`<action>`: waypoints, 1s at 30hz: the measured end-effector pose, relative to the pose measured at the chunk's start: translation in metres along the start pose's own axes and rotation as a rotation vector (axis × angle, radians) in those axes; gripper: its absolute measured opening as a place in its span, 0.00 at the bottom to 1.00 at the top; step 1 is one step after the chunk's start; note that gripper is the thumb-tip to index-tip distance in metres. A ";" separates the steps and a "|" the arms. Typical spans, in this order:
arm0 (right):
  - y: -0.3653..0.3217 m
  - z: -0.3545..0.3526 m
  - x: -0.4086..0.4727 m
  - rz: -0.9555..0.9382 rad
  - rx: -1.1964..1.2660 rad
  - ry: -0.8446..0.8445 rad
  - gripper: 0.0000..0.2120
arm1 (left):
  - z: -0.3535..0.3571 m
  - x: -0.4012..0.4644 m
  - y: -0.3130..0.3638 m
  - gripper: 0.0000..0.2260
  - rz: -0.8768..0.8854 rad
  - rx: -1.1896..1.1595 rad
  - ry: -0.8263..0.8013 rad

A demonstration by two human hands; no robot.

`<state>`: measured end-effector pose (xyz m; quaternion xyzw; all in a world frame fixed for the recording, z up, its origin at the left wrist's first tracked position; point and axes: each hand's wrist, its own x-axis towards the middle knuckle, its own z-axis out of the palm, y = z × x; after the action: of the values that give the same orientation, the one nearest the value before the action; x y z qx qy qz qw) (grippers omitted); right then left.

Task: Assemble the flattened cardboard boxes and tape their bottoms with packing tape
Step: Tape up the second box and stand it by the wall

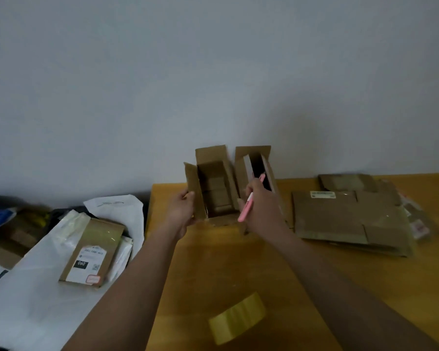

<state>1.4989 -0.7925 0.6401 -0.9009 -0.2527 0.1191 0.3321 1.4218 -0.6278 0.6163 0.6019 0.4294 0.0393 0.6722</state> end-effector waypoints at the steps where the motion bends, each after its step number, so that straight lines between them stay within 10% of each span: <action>1: 0.006 -0.006 -0.001 -0.017 -0.001 0.026 0.10 | 0.007 0.006 -0.003 0.15 0.001 0.004 -0.012; 10: 0.088 -0.074 -0.012 0.085 0.084 0.193 0.09 | 0.055 0.013 -0.005 0.20 0.092 0.273 0.157; 20: 0.222 -0.144 -0.035 0.287 0.184 0.059 0.18 | 0.213 -0.064 0.032 0.18 0.815 0.768 0.251; 30: 0.401 -0.203 -0.065 0.373 0.113 -0.104 0.22 | 0.378 -0.061 -0.095 0.25 0.189 0.845 -0.105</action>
<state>1.6724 -1.1983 0.5315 -0.9047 -0.0913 0.2387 0.3410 1.5752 -0.9816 0.5335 0.8620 0.3159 -0.1091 0.3812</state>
